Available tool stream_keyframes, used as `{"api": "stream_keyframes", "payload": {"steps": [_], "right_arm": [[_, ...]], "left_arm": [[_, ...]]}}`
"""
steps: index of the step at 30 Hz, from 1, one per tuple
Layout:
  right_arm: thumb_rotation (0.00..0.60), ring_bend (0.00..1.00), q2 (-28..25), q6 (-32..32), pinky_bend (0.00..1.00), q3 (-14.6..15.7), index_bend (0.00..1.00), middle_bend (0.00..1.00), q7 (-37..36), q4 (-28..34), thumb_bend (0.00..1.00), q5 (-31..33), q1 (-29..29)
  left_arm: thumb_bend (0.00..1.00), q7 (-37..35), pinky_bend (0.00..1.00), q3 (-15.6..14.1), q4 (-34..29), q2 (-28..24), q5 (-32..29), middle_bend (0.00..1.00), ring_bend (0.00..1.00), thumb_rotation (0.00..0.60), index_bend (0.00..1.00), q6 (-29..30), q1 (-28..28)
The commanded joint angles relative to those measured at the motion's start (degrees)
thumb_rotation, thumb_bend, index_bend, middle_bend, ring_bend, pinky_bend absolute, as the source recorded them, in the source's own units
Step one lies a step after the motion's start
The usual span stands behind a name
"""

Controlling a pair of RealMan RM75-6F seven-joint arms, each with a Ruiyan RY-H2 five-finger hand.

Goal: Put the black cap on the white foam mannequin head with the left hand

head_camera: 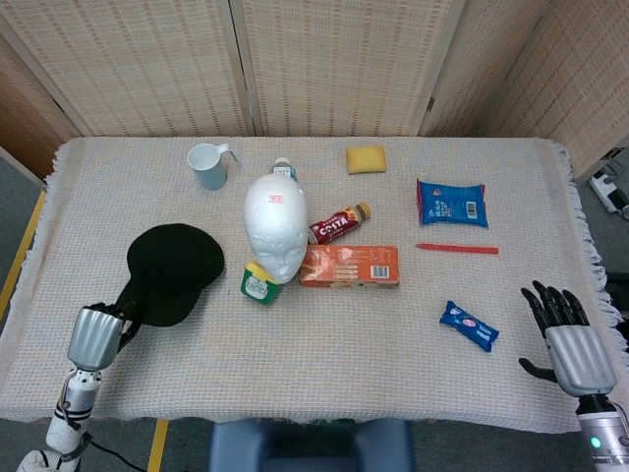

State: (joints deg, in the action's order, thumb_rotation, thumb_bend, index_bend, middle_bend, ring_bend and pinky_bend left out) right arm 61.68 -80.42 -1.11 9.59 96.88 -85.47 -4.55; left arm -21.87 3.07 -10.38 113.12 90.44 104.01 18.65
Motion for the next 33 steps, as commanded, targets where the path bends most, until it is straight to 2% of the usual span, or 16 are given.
{"api": "stream_keyframes", "payload": {"steps": [1,8,19,26,33], "right_arm": [[0.6,0.0,-0.1,0.2,0.0,0.1,0.0,0.0,-0.1,0.1,0.06,0.0,-0.1],[0.6,0.0,-0.5,-0.1,0.0,0.4,0.0,0.0,-0.4,0.7,0.06,-0.5,0.1],[0.6,0.0,-1.3,-0.4,0.0,0.6,0.0,0.0,-1.1,1.3,0.06,-0.9,0.3],[0.6,0.0,-2.1,-0.2,0.0,0.6,0.0,0.0,-2.0,1.8,0.06,-0.7,0.3],[0.6,0.0,-3.2,0.7,0.0,0.4,0.0,0.0,-3.6,1.9,0.06,0.5,0.2]], "left_arm": [[0.52,-1.2,1.0,3.0,-2.2,-2.0,-2.3,1.0,0.99,0.6,0.67,4.2,2.6],[0.54,-1.8,1.0,8.0,-7.8,-4.5,-6.0,1.0,0.99,0.6,0.67,7.0,6.4],[0.54,2.1,1.0,15.2,-17.1,-8.0,-10.2,1.0,0.99,0.6,0.67,4.9,14.9],[0.55,8.3,1.0,16.9,-24.3,-8.9,-8.9,1.0,0.99,0.6,0.67,4.1,21.2],[0.55,14.2,1.0,17.0,-29.4,-7.6,-6.9,1.0,0.99,0.6,0.67,2.5,25.9]]}}
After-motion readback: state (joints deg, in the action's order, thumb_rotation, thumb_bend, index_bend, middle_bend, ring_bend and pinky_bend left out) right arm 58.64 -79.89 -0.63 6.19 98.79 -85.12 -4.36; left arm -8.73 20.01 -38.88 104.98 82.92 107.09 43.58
